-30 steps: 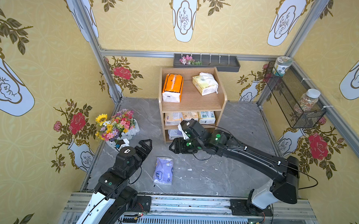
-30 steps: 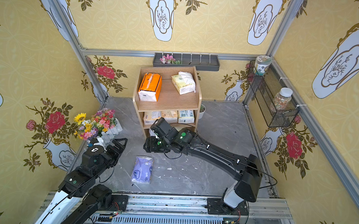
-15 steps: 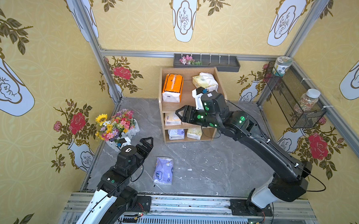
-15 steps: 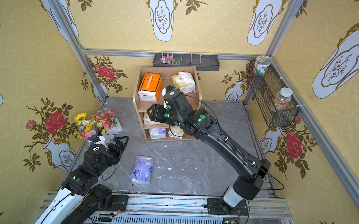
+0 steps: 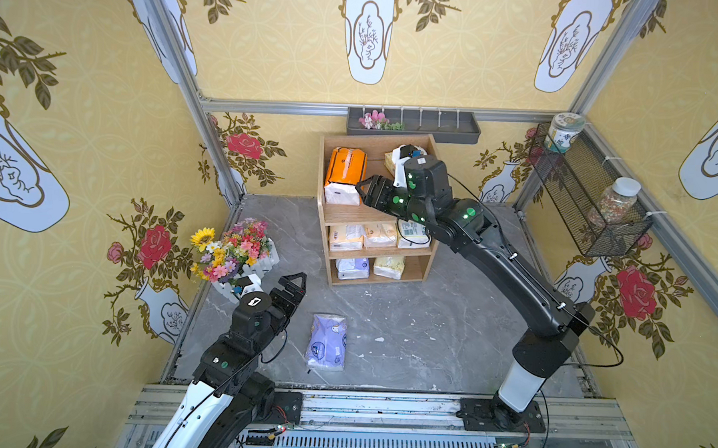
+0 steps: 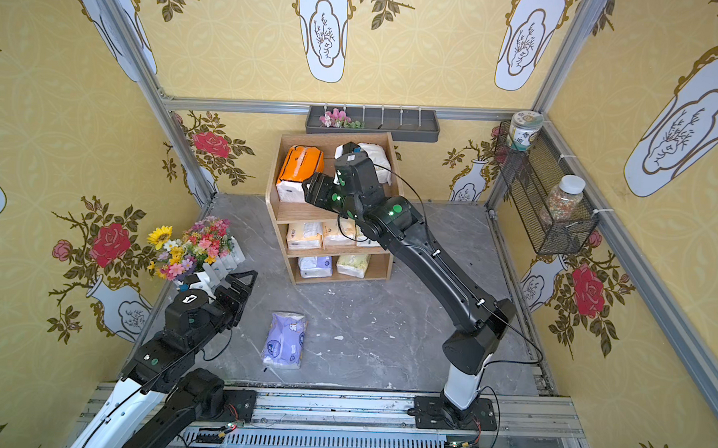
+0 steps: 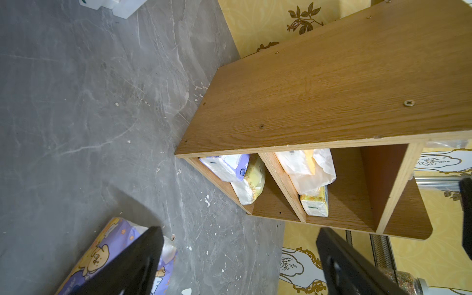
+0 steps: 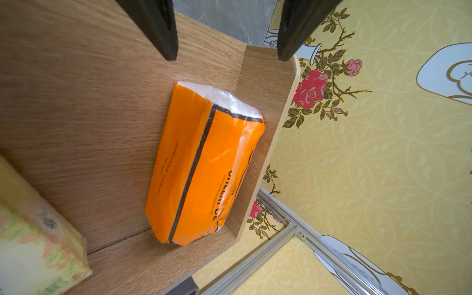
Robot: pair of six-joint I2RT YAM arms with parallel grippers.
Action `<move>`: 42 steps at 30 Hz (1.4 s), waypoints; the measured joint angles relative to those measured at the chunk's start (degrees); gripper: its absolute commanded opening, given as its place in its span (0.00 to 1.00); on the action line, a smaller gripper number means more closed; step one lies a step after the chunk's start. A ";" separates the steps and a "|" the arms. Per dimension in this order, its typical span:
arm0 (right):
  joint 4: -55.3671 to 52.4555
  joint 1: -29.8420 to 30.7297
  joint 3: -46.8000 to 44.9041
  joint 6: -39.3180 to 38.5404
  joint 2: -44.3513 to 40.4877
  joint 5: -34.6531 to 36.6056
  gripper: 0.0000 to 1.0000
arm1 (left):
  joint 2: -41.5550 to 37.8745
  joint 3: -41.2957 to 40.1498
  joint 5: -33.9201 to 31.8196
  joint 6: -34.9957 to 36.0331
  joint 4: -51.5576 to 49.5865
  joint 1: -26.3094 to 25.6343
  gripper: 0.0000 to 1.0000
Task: Remove the tissue boxes from the shelf
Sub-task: Pick up a box of tissues from the shelf.
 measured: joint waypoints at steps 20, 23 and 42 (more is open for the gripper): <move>-0.48 -2.03 10.73 -0.20 11.47 -0.24 0.51 | 1.16 1.05 1.81 -0.37 -0.39 0.00 1.00; -0.52 -2.01 11.13 0.07 12.55 -1.36 0.44 | 1.68 1.05 2.21 -0.37 -0.42 0.00 1.00; 0.33 -1.99 4.83 2.62 5.64 -3.21 0.00 | 0.74 0.92 3.17 -0.39 -0.44 0.00 1.00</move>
